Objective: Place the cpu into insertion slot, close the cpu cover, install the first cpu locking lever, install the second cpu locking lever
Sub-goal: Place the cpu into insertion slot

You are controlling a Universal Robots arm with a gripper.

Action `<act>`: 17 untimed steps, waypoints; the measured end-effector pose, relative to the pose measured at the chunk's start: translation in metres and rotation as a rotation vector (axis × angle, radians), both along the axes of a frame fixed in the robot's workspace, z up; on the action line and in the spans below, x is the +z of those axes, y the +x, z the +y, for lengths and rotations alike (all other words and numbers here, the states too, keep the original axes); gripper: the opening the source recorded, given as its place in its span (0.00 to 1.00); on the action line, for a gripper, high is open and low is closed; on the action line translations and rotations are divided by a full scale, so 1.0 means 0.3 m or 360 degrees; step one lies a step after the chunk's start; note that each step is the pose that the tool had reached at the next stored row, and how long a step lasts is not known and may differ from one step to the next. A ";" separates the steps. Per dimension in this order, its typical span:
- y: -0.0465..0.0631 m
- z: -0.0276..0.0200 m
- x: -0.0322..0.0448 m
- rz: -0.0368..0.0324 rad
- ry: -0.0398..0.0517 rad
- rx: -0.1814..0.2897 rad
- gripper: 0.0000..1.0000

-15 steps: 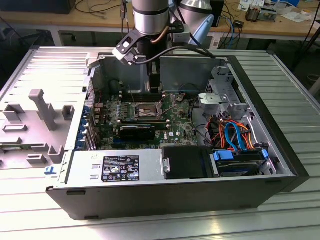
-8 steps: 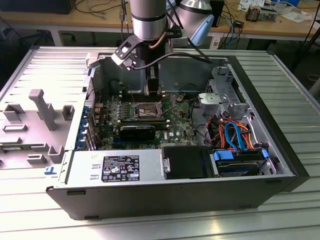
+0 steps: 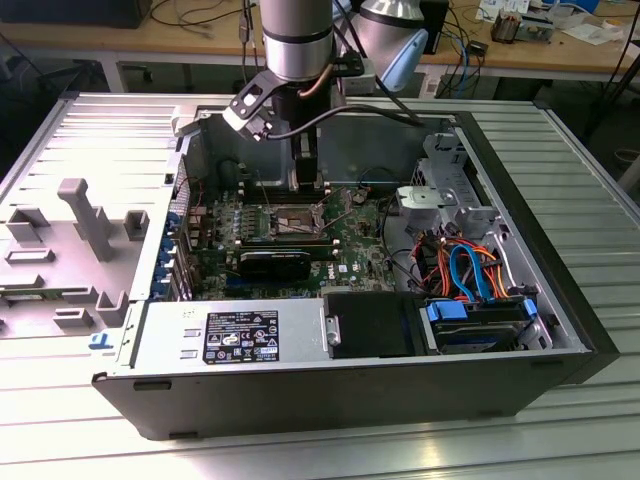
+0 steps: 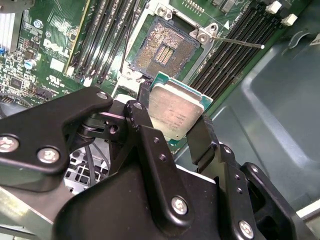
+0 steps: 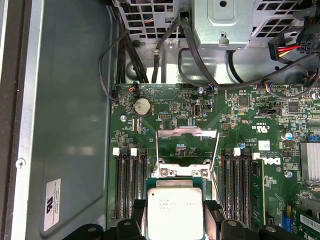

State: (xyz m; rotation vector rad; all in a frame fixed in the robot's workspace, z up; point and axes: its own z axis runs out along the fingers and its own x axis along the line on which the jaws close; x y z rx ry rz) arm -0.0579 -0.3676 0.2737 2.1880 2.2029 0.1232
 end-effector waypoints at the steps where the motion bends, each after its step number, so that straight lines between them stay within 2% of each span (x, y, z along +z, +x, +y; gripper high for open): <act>1: -0.002 -0.001 -0.002 0.0000 0.0000 0.0000 0.55; 5: -0.006 -0.007 -0.008 0.0000 0.0001 0.0000 0.55; 6: -0.009 -0.012 -0.014 0.0000 0.0001 0.0000 0.55; 8: -0.019 -0.013 -0.024 0.0000 0.0001 0.0000 0.55; 11: -0.037 -0.015 -0.051 0.0000 0.0001 -0.0004 0.55; 17: -0.039 -0.027 -0.088 0.0000 0.0001 -0.0009 0.55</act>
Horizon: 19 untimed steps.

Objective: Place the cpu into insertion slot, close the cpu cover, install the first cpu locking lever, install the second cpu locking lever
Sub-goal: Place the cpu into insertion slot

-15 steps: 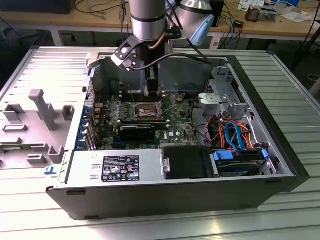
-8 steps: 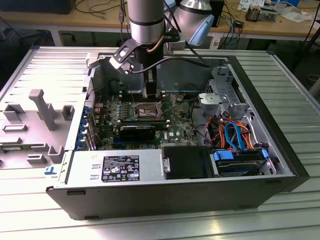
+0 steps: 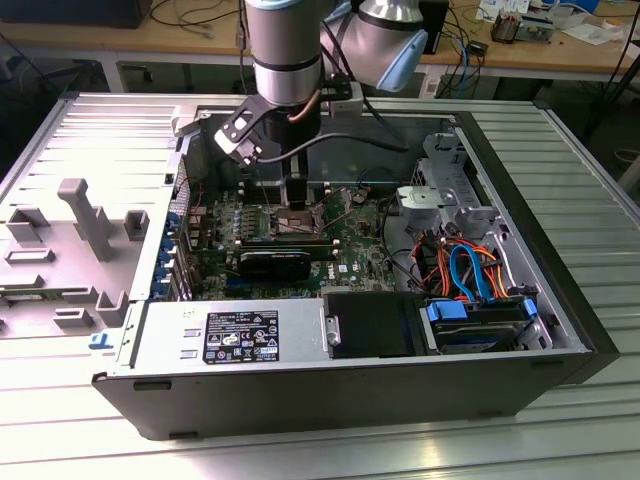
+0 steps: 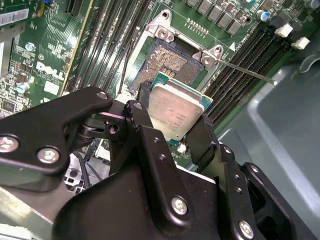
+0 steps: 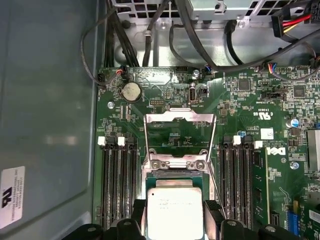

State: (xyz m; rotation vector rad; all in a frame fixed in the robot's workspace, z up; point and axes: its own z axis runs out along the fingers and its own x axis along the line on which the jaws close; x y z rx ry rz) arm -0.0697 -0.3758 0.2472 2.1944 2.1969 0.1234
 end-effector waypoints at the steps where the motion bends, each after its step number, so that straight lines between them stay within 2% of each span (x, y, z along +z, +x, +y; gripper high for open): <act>1: -0.001 0.000 -0.005 0.0000 0.0000 -0.0001 0.55; 3: -0.004 0.000 -0.016 0.0000 0.0000 -0.0001 0.55; 7: -0.010 -0.001 -0.059 0.0000 0.0000 -0.0008 0.55; 9: -0.012 -0.001 -0.069 0.0000 0.0000 -0.0009 0.55; 14: -0.014 -0.003 -0.123 0.0000 0.0000 -0.0008 0.55; 19: -0.015 -0.003 -0.146 0.0000 0.0000 -0.0008 0.55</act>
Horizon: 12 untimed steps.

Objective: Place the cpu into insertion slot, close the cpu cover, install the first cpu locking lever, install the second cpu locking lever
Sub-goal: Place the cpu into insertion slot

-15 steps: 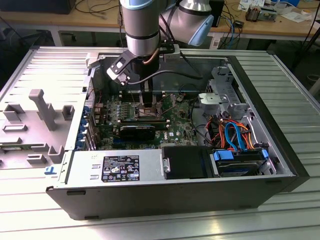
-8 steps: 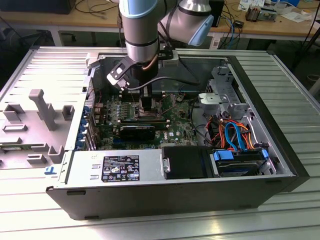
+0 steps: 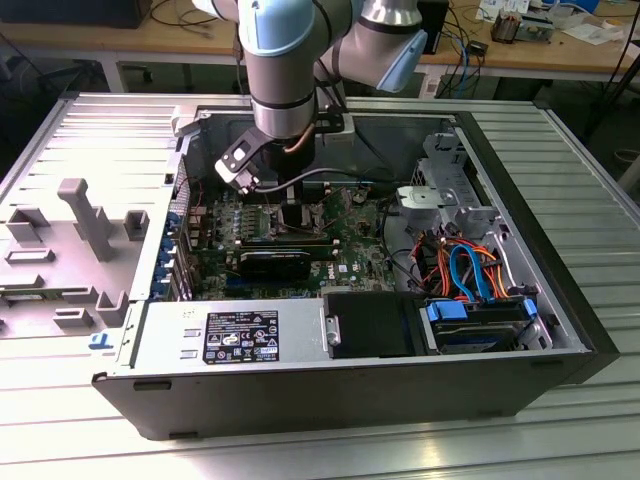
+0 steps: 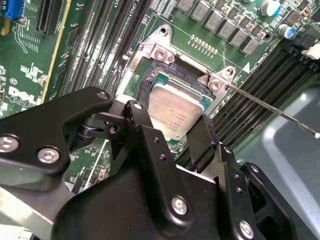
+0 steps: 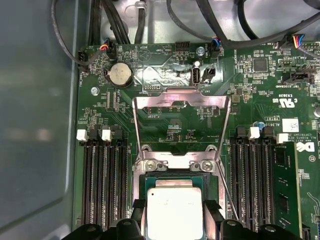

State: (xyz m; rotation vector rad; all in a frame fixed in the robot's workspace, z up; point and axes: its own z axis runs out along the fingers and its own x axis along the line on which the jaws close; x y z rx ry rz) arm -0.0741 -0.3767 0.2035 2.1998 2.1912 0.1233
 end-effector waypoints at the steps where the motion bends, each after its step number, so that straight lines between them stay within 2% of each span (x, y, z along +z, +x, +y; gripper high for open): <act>1: 0.000 0.000 -0.002 0.0000 0.0000 0.0000 0.55; 8: 0.000 0.000 -0.001 0.0000 -0.0002 0.0000 0.55; 9: 0.000 0.000 -0.001 0.0000 -0.0018 -0.0002 0.55; 10: 0.000 0.000 -0.002 0.0000 -0.0025 -0.0002 0.55; 12: 0.000 0.000 -0.003 0.0000 -0.0026 -0.0002 0.55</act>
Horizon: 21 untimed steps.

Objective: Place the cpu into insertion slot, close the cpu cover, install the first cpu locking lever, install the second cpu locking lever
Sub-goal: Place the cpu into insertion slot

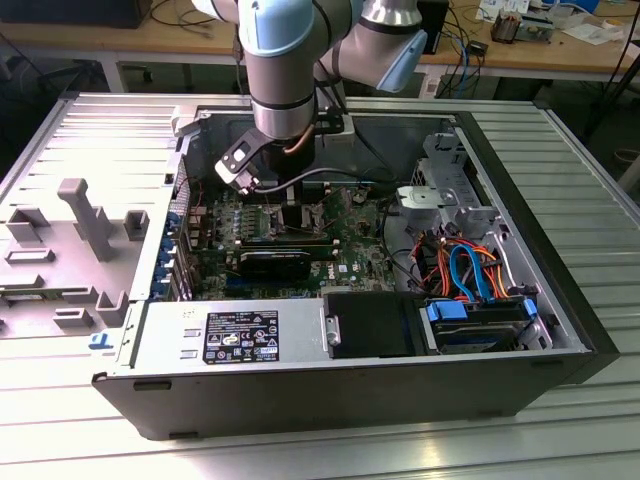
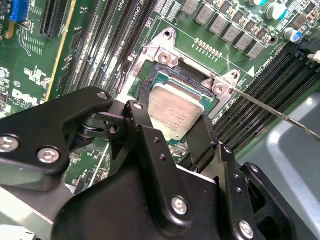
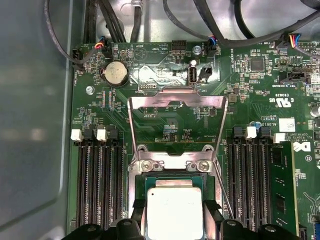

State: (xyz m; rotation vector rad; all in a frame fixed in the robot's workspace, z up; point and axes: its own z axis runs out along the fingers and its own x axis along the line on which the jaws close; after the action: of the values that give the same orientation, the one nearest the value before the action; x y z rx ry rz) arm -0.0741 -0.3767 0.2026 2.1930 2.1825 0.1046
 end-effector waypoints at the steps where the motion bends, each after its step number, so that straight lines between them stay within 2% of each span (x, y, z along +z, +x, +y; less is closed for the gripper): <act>1: 0.000 0.001 -0.002 0.0000 0.0000 -0.0004 0.55; 13: 0.000 0.003 -0.013 0.0000 0.0000 -0.0023 0.55; 15: 0.000 0.003 -0.015 0.0000 0.0001 -0.0023 0.55; 16: 0.000 0.003 -0.015 0.0000 0.0000 -0.0023 0.62; 21: 0.000 0.003 -0.016 0.0000 0.0000 -0.0023 0.62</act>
State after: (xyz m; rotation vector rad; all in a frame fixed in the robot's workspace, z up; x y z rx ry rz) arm -0.0742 -0.3758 0.1978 2.2085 2.1665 0.1041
